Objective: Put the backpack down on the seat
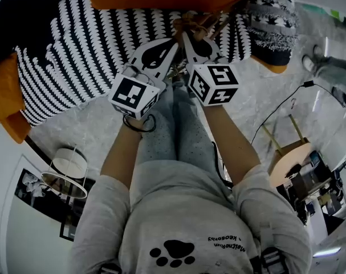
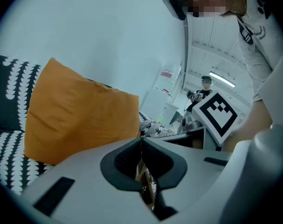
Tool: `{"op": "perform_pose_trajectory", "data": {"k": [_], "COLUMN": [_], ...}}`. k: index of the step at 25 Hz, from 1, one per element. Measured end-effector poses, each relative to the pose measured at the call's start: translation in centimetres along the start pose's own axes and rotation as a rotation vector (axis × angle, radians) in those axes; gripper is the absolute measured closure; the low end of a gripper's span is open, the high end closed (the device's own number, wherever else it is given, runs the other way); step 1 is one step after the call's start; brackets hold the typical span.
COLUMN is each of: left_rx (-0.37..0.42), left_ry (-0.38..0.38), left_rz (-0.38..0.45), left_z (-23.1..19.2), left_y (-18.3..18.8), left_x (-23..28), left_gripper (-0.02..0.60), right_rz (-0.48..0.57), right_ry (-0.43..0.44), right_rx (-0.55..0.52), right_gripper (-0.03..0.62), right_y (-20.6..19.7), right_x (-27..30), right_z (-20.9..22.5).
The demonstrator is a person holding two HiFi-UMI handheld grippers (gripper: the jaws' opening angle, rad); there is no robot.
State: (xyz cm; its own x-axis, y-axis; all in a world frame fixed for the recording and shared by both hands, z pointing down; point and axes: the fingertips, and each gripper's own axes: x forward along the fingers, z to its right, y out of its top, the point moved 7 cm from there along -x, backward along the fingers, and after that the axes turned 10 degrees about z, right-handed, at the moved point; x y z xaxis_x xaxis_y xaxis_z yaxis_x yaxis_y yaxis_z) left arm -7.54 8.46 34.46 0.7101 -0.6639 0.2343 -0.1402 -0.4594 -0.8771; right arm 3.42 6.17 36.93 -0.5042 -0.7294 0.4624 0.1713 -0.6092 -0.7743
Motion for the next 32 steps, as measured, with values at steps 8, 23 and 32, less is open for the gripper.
{"op": "perform_pose_trajectory", "data": {"k": [8,23,32], "left_rx": [-0.014,-0.042,-0.051], "left_ry": [0.068,0.105,0.128], "left_rz": [0.000,0.002,-0.006], "left_z": [-1.0,-4.2,-4.2], "left_y": [-0.6,0.3,-0.9], "left_x": [0.1,-2.2,-1.1], "left_gripper": [0.561,0.561,0.561], "right_rz": [-0.020,-0.174,-0.287], "right_ry": [0.048,0.166,0.232], "right_rx": [-0.058,-0.188,-0.221], "right_gripper": [0.562,0.560,0.560], "right_y": [0.4,1.0,0.8], "right_x": [2.5,9.6,11.8], "right_z": [0.6,-3.3,-2.1]}}
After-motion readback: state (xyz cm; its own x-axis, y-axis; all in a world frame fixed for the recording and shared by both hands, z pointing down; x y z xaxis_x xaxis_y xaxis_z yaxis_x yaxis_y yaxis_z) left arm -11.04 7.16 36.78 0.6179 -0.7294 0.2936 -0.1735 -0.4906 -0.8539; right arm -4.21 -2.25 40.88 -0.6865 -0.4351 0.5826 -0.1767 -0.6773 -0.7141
